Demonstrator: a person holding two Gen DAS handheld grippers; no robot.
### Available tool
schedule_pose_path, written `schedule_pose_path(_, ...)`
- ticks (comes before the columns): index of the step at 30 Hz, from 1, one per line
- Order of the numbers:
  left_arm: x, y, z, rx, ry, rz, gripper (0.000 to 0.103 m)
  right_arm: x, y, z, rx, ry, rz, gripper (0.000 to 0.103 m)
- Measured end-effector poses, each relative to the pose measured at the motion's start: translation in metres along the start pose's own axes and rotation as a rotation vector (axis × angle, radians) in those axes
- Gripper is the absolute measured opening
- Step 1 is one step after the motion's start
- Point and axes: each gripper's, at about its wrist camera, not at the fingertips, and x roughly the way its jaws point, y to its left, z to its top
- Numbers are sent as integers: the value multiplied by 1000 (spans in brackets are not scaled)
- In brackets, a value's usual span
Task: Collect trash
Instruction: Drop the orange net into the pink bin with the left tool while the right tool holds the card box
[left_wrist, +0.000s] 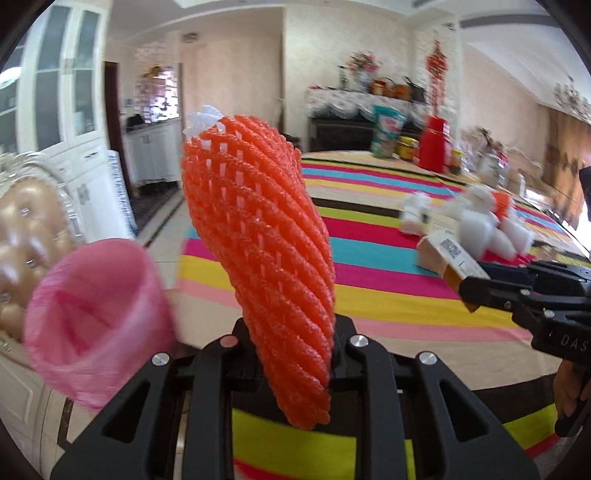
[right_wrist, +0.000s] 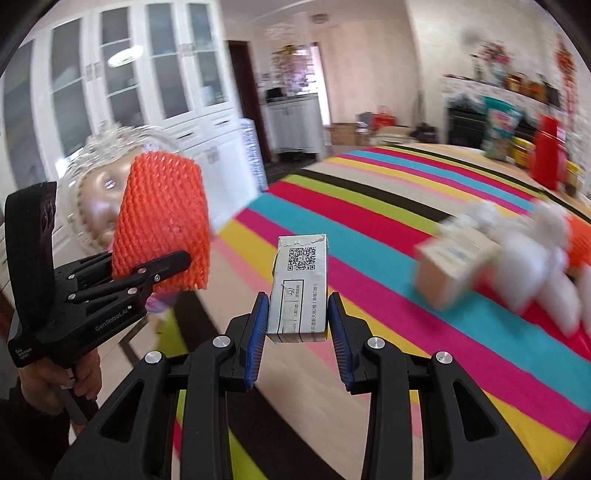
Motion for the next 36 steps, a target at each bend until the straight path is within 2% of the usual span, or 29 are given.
schedule_pose_path(8,-14,104,-2,-106,-8,125,23,59,75,37,-140,17,131,33)
schedule_pose_path(13,-5,170,-5,-150,39,190,23,101,121,63,-201,30,216,33)
schedule_pose_path(17,4,216,-11,-169,66,222,23,135,147,81,-219,44,263,33)
schedule_pose_path(23,30,260,-20,-222,116,242,27,184,180,98,-213,93,320,34)
schedule_pose_path(24,32,264,-21,-234,118,243,31,192,184,100,-215,107,335,35)
schedule_pose_path(25,34,270,-22,-245,123,255,43,199,187,103,-215,111,344,35)
schedule_pose_path(27,32,275,-25,-251,114,293,56,207,191,107,-207,103,342,58)
schedule_pose_path(28,32,276,-26,-254,110,306,61,208,190,109,-196,93,338,62)
schedule_pose_path(32,16,282,-31,-292,76,359,72,196,180,111,-185,52,333,62)
schedule_pose_path(36,-5,264,-36,-305,19,411,88,164,152,100,-201,14,280,62)
